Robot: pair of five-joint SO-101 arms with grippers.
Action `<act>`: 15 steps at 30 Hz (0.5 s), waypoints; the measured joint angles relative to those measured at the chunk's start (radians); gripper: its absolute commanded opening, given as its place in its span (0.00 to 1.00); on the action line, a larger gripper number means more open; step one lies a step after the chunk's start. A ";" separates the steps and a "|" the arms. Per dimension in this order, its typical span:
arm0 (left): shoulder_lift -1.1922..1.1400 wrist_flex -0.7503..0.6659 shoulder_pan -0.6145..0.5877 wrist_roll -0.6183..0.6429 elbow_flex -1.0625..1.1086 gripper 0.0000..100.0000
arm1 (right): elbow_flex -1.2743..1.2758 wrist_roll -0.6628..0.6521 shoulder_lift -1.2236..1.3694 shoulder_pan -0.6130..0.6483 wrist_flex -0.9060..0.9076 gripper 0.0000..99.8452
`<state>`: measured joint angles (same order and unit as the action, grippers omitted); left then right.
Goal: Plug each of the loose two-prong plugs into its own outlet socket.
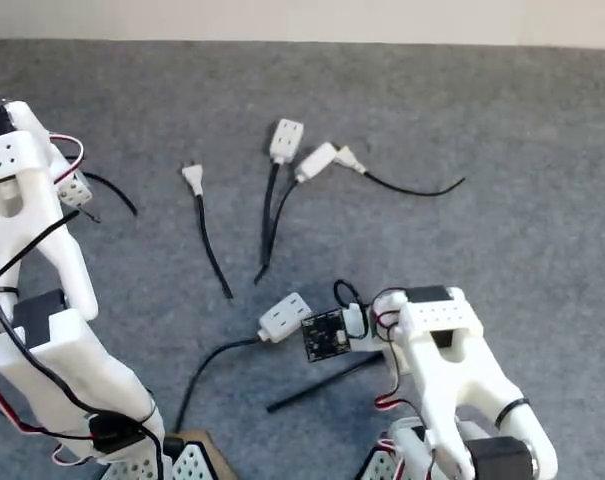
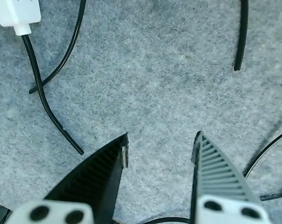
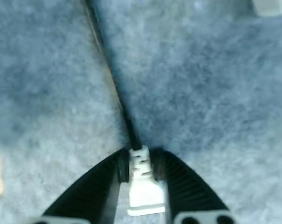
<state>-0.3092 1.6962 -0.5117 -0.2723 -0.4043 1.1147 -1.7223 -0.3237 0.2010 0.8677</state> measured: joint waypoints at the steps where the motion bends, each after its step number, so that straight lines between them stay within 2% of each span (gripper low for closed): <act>1: 0.000 0.000 0.000 0.000 0.000 0.22 | -0.002 0.002 0.000 0.000 -0.008 0.02; 7: 0.000 0.000 0.000 0.000 0.000 0.22 | -0.006 0.015 -0.002 -0.002 0.002 0.00; 13: 0.000 0.000 0.000 0.000 0.000 0.22 | -0.133 0.201 -0.018 -0.005 0.123 0.00; 15: 0.000 0.000 0.000 0.000 0.000 0.22 | -0.198 0.218 -0.058 -0.011 0.212 0.00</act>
<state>-0.3092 1.6962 -0.5117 -0.2723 -0.4043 0.9168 -1.5044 -0.3821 0.1903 1.0794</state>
